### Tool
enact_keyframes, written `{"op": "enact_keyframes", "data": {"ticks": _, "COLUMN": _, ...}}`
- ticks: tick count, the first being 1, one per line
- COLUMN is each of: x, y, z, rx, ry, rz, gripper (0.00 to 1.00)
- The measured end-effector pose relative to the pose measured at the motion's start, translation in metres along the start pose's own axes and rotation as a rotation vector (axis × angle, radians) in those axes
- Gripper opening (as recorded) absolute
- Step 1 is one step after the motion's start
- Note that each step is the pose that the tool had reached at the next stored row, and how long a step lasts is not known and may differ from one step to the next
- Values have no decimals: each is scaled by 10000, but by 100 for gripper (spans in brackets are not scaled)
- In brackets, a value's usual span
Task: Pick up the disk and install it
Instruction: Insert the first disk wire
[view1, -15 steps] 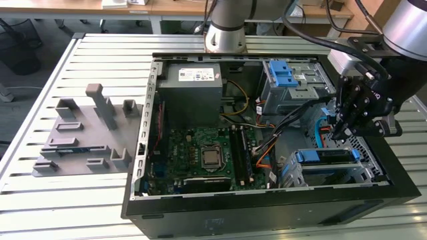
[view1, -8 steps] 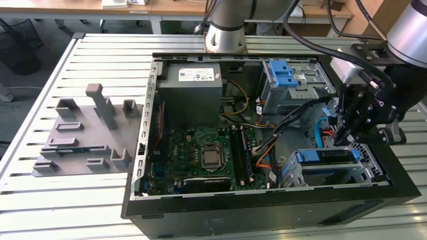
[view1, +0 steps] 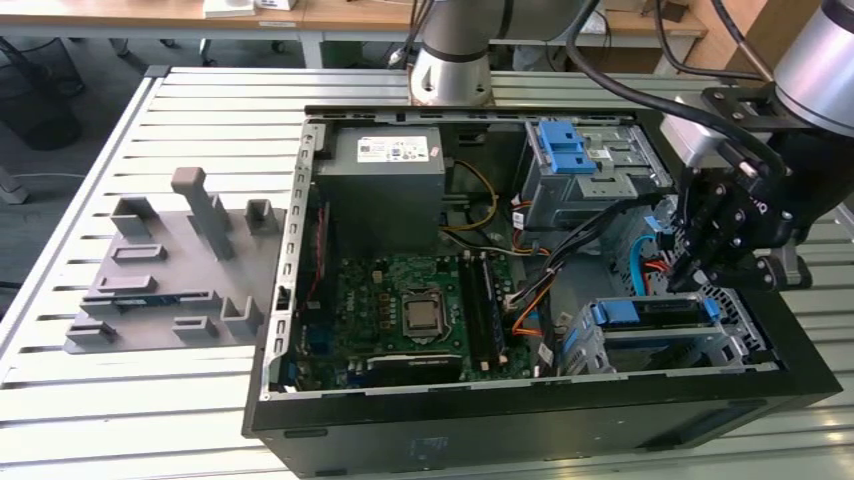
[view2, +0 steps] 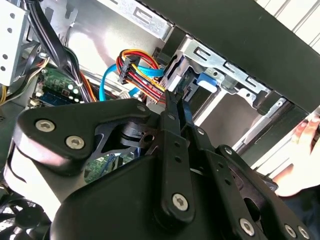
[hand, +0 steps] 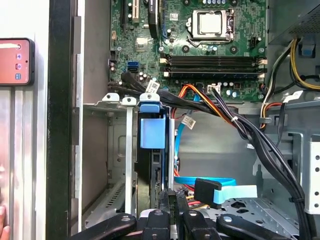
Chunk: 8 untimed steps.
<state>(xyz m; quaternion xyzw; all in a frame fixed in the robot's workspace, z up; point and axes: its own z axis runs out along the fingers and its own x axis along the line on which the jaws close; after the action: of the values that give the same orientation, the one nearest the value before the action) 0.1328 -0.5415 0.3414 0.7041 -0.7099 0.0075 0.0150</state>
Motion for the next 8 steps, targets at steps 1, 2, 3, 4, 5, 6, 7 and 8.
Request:
{"op": "enact_keyframes", "data": {"ticks": 1, "x": 0, "y": -1, "z": 1, "rx": -3, "ry": -1, "rz": 39, "gripper": 17}}
{"op": "enact_keyframes", "data": {"ticks": 2, "x": 0, "y": -1, "z": 1, "rx": -3, "ry": -1, "rz": 42, "gripper": 17}}
{"op": "enact_keyframes", "data": {"ticks": 3, "x": 1, "y": -1, "z": 3, "rx": -4, "ry": -2, "rz": 42, "gripper": 17}}
{"op": "enact_keyframes", "data": {"ticks": 4, "x": 9, "y": -1, "z": 6, "rx": -4, "ry": -4, "rz": 42, "gripper": 17}}
{"op": "enact_keyframes", "data": {"ticks": 5, "x": 24, "y": -1, "z": 8, "rx": -4, "ry": -10, "rz": 42, "gripper": 17}}
{"op": "enact_keyframes", "data": {"ticks": 6, "x": 36, "y": -1, "z": 11, "rx": -4, "ry": -21, "rz": 42, "gripper": 17}}
{"op": "enact_keyframes", "data": {"ticks": 7, "x": 44, "y": -1, "z": 16, "rx": -4, "ry": -35, "rz": 42, "gripper": 17}}
{"op": "enact_keyframes", "data": {"ticks": 8, "x": 52, "y": -1, "z": 19, "rx": -4, "ry": -47, "rz": 42, "gripper": 17}}
